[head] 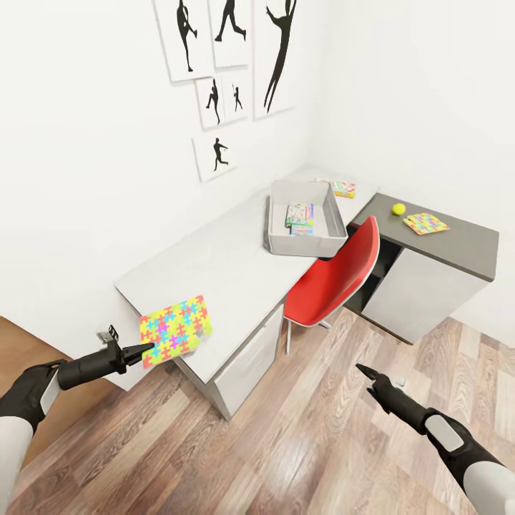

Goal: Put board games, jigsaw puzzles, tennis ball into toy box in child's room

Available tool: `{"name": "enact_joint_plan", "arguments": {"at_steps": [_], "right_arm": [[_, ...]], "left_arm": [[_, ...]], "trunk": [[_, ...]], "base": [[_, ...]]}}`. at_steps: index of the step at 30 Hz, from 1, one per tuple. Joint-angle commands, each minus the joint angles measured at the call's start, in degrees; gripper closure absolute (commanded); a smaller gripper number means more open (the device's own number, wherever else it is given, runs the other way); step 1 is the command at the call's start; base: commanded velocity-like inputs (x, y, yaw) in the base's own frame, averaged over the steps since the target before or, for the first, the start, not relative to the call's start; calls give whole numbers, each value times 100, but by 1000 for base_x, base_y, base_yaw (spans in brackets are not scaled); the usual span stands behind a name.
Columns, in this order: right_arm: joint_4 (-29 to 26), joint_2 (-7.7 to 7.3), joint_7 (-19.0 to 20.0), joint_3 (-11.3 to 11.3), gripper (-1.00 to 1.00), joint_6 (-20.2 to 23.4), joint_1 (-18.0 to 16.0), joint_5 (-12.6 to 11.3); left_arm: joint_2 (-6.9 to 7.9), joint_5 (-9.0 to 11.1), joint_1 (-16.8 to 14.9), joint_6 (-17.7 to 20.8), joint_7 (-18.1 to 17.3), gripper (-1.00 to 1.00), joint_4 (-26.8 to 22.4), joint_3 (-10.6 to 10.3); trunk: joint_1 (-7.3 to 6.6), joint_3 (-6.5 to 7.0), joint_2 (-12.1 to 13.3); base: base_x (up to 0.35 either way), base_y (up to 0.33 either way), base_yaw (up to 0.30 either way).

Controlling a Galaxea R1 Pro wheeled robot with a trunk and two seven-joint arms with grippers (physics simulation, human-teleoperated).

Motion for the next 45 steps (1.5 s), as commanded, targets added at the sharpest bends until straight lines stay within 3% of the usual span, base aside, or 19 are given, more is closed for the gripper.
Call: {"name": "enact_joint_plan", "arguments": {"at_steps": [1, 3, 8, 9, 12, 17, 24, 31, 45], "right_arm": [[-1, 23, -213, -18, -100, 60, -4, -34], [-8, 116, -1082, -7, -100, 83, -3, -33], [-82, 419, -2696, 6, -100, 98, 5, -15], [-97, 463, -2854, 8, -100, 99, 5, -3], [-158, 651, -3866, 25, -100, 107, -4, 105], [-170, 696, -4904, 114, -100, 122, 8, 156], [-14, 671, -5085, 138, -100, -46, 142, 179], [12, 711, -5089, 237, -100, -734, 561, 454], [26, 720, -5086, 256, -100, -857, 595, 514]], "left_arm": [[0, -9, -3, 61, -26, 100, -1, 4], [4, -9, -3, 61, -26, 100, -5, 3], [-8, -9, -3, 61, -26, 100, -8, -36], [-8, -9, -3, 61, -26, 100, -8, -56], [-11, -9, -8, 61, -26, 100, -8, -201], [-17, -15, -31, 61, -26, 100, -8, -280], [-45, -18, -32, 61, -26, 100, -8, -308], [-54, -18, -39, 60, -26, 100, -8, -537], [-48, -11, -47, 61, -26, 100, -40, -618]], "trunk": [[-20, 11, 33], [-64, 47, 114], [-174, 137, 314], [-196, 155, 354], [-196, 155, 354], [-196, 155, 354], [-196, 155, 354], [-196, 155, 354], [-196, 155, 354]], "base": [[0, 0, 0], [0, 0, 0], [0, 0, 0], [0, 0, 0], [0, 0, 0], [0, 0, 0], [0, 0, 0], [0, 0, 0], [0, 0, 0]]}}
